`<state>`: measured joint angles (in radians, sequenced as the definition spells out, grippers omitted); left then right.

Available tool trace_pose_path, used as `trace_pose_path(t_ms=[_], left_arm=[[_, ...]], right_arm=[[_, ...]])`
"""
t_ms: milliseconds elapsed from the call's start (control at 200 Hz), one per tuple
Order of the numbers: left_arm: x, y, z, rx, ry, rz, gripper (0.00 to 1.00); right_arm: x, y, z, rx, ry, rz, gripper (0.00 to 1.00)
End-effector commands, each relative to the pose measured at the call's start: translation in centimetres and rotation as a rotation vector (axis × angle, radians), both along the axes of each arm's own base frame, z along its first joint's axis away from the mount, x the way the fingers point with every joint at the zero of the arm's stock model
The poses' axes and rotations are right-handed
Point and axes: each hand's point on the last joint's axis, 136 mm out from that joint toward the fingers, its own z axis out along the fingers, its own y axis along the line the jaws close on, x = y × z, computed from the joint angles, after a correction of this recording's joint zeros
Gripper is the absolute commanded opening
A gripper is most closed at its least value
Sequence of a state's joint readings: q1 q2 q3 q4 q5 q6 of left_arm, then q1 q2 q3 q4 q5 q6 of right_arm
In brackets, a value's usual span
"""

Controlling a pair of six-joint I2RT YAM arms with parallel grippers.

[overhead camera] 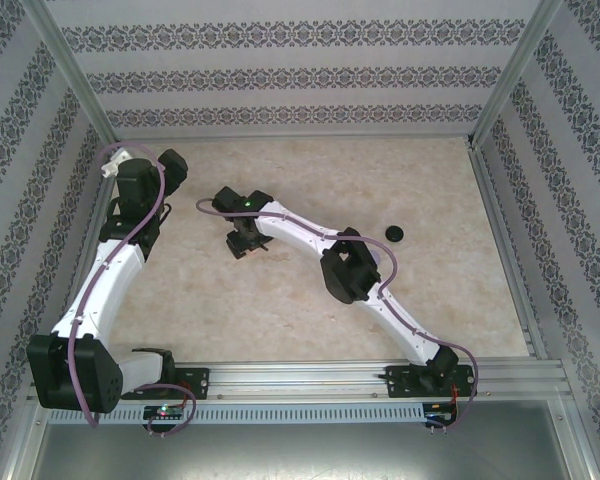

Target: Insert the wireless bluetooth earbuds into the charging case

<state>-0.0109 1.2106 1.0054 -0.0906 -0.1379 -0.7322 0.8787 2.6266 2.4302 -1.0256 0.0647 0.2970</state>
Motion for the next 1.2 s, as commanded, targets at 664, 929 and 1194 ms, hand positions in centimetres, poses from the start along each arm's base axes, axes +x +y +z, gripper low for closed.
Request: trace_pose_path(t_ms=[664, 929, 1194], left_arm=[[-0.7, -5.4, -4.0, -0.285, 0.122, -0.196, 0.99], [0.4, -11.3, -3.1, -0.363, -0.076, -0.512, 1.0], [-0.5, -18.7, -3.4, -0.262, -0.184, -0.789, 1.0]], right_arm=[[1.0, -4.8, 7.5, 0.133, -0.042, -0.268, 0.37], [3.8, -10.4, 11.2, 0.291, -0.054, -0.444, 0.36], [5.8, -16.2, 13.3, 0.481, -0.044, -0.692, 0.36]])
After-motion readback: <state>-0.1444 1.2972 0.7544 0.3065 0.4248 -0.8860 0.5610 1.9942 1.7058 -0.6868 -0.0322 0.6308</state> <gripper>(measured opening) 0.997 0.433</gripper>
